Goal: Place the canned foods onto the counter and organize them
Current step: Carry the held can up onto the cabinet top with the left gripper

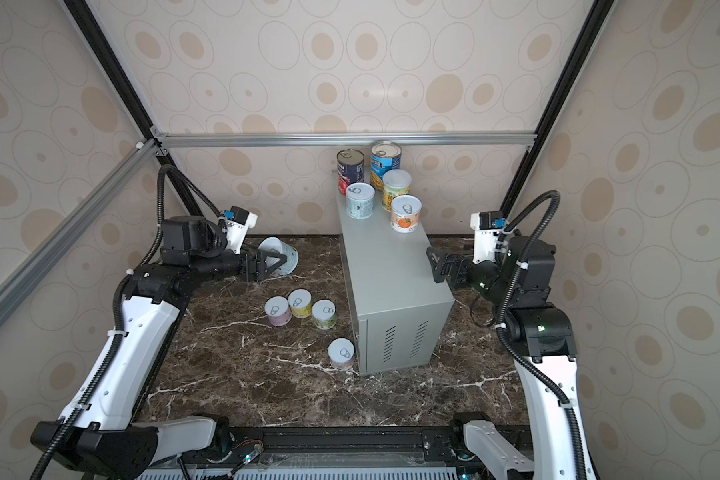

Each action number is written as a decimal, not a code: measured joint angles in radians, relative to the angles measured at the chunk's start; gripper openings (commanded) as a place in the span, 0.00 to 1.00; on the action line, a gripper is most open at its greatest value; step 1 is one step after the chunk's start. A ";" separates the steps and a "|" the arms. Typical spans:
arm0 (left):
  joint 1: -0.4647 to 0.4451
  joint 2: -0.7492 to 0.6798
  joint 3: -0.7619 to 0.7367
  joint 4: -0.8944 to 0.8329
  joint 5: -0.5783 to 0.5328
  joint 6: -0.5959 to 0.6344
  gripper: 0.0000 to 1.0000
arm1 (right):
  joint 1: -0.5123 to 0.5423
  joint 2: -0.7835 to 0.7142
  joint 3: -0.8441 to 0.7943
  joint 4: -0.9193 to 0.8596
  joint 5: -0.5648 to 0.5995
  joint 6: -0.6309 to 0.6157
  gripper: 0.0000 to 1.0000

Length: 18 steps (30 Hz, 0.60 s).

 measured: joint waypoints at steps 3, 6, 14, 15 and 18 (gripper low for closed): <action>-0.072 0.053 0.125 -0.040 0.036 0.016 0.00 | 0.007 0.000 0.001 -0.001 -0.003 0.000 1.00; -0.153 0.099 0.232 -0.070 0.043 0.029 0.00 | 0.016 0.002 0.001 -0.002 -0.005 0.000 1.00; -0.315 0.247 0.441 -0.177 -0.010 0.045 0.00 | 0.035 0.002 0.001 -0.003 -0.004 -0.001 1.00; -0.332 0.275 0.474 -0.196 -0.026 0.047 0.00 | 0.037 0.002 0.001 -0.002 -0.003 -0.001 1.00; -0.379 0.353 0.569 -0.243 -0.072 0.051 0.00 | 0.041 0.002 0.001 -0.002 -0.003 -0.001 1.00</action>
